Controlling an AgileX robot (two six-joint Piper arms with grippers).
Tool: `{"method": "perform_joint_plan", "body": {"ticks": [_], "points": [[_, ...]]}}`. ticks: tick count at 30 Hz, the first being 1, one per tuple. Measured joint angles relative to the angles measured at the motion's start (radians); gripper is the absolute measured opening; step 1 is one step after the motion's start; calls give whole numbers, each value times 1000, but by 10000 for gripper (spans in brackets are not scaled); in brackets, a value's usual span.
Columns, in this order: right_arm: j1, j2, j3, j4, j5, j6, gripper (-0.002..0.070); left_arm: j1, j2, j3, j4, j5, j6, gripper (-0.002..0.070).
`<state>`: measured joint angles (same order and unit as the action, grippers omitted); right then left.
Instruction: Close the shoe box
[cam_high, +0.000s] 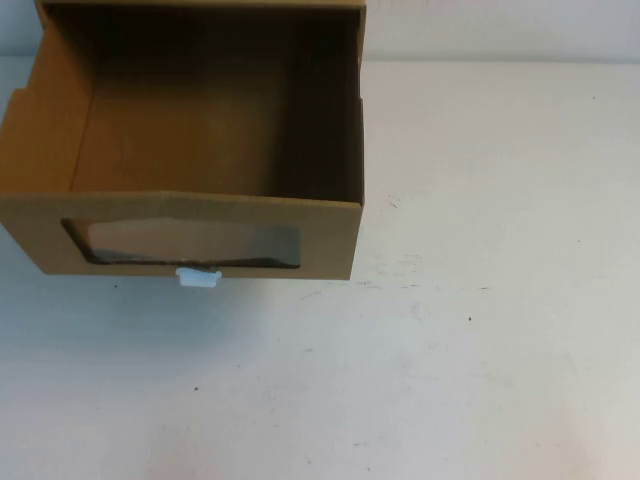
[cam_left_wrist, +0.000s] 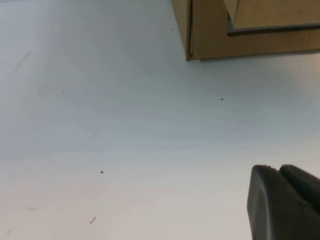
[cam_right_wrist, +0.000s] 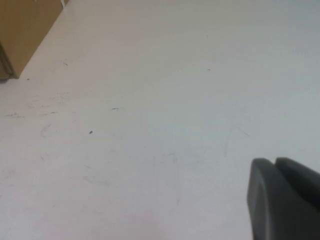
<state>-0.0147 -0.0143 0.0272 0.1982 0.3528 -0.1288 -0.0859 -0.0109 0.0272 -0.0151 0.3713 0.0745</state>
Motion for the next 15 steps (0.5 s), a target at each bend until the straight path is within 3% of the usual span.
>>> {"method": "perform_joint_plan", "body": {"ticks": [15], "points": [[0,0,0,0,0,0,-11,0,0,0,-2,-13,0,-5]]}}
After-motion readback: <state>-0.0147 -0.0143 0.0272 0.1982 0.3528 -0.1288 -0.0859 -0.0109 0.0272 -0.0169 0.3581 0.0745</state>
